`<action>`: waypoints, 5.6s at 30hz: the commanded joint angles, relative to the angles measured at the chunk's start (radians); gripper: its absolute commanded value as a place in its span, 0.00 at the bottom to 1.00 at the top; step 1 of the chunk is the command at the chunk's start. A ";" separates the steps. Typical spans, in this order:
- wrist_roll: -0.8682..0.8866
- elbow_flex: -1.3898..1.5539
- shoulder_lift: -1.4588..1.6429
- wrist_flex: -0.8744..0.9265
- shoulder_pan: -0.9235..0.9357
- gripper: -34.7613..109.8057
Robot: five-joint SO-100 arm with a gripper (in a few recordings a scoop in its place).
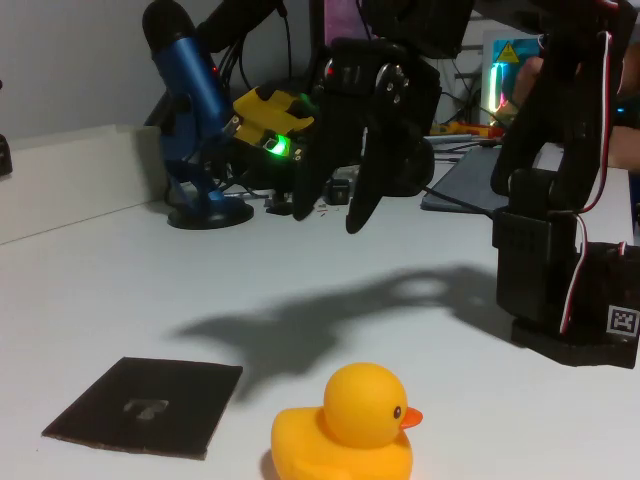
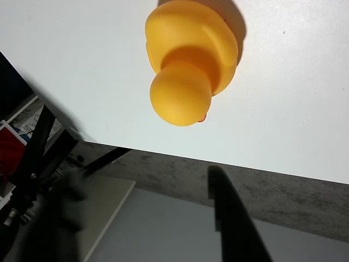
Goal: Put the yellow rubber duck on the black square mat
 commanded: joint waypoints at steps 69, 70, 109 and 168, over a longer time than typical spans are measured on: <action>-0.014 -0.072 -0.459 0.000 -0.124 0.45; -0.014 -0.072 -0.454 0.000 -0.124 0.45; -0.012 -0.265 -0.563 -0.014 -0.124 0.46; -0.015 -0.250 -0.692 -0.002 -0.282 0.45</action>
